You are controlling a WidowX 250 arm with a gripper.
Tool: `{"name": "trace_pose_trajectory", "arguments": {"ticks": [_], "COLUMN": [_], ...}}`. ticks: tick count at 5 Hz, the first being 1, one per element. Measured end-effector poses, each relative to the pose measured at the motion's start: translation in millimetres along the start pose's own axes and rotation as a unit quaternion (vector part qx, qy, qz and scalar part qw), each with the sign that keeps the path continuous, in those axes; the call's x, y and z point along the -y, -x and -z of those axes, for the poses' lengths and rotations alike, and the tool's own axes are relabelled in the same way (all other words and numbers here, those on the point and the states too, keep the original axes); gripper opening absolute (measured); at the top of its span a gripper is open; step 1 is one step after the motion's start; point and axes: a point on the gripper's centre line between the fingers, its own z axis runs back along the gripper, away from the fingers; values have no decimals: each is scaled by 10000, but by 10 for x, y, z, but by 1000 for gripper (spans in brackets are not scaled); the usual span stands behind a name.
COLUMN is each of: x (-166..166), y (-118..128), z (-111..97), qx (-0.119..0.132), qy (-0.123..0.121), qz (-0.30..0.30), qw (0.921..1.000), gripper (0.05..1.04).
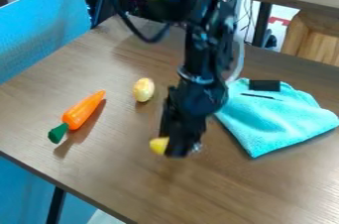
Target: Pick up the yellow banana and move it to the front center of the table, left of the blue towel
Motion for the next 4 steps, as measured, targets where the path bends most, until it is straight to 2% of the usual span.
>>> {"name": "trace_pose_trajectory", "arguments": {"ticks": [1, 2, 3, 4], "x": [67, 105, 93, 115], "y": [9, -13, -7, 55], "z": [180, 197, 206, 207], "qx": [-283, -251, -283, -295], "qy": [146, 79, 49, 62], "qz": [80, 134, 198, 209], "qw": [9995, 9996, 9994, 9993], "gripper": [447, 446, 550, 770]}}
